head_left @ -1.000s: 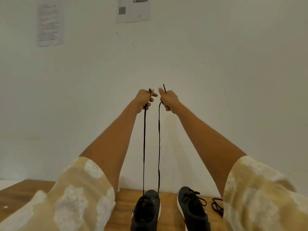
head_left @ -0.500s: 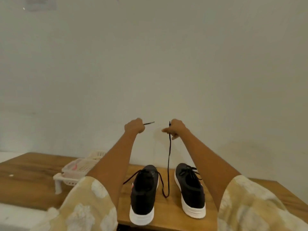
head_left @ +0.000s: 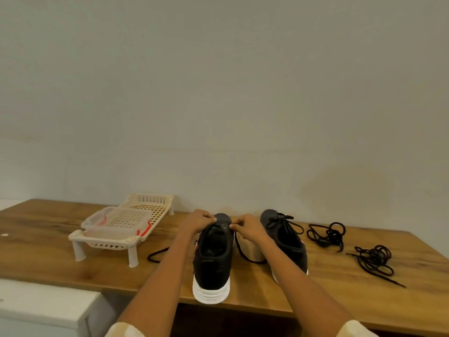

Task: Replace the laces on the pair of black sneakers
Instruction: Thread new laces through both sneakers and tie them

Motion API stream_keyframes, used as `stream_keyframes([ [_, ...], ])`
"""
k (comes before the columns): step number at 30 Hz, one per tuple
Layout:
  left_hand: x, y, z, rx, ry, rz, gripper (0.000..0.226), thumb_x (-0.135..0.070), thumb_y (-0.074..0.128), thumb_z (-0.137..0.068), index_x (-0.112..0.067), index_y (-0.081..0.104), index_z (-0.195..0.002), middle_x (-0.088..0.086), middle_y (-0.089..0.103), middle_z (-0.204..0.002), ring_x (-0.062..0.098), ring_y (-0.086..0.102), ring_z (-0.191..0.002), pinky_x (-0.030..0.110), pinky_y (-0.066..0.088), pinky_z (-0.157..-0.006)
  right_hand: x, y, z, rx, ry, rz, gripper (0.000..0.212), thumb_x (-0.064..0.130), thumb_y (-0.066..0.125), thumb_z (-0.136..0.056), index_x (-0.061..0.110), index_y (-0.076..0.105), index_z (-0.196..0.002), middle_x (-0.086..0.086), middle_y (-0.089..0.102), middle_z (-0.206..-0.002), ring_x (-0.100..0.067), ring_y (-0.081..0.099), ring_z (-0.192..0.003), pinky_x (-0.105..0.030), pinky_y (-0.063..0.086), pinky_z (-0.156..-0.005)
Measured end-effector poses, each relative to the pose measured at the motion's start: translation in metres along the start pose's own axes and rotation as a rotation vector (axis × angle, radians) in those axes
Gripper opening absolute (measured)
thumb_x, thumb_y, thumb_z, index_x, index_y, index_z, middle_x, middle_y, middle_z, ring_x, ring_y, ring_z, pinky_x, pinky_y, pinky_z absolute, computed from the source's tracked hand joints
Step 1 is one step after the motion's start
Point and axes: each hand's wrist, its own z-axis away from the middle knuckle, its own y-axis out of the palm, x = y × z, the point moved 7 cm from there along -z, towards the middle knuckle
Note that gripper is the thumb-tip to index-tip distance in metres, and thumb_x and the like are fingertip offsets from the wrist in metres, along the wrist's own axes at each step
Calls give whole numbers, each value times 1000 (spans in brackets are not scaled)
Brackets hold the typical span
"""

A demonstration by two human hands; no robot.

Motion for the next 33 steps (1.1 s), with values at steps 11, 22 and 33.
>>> stream_keyframes([
  [11, 2, 6, -2, 76, 27, -107, 13, -20, 55, -90, -20, 65, -97, 4, 64, -116, 19, 56, -99, 31, 46, -85, -9, -40, -13, -179, 40, 265, 10, 5, 51, -93, 1, 59, -89, -15, 56, -115, -32, 62, -94, -40, 53, -78],
  [22, -25, 32, -3, 308, 179, -333, 37, -23, 54, -94, -27, 49, -130, 9, 32, -119, 26, 45, -101, 35, 39, -99, -16, -36, -17, -141, 74, 195, 14, -8, 40, -91, 6, 43, -90, -20, 45, -115, -36, 48, -110, -35, 41, -80],
  [33, -15, 12, 0, 203, 184, -180, 18, -12, 57, -91, -8, 58, -109, 9, 53, -107, 22, 50, -96, 30, 40, -82, -28, -60, -21, -168, 122, 299, 23, -1, 48, -93, -5, 53, -115, -21, 44, -127, -34, 58, -87, -33, 42, -69],
])
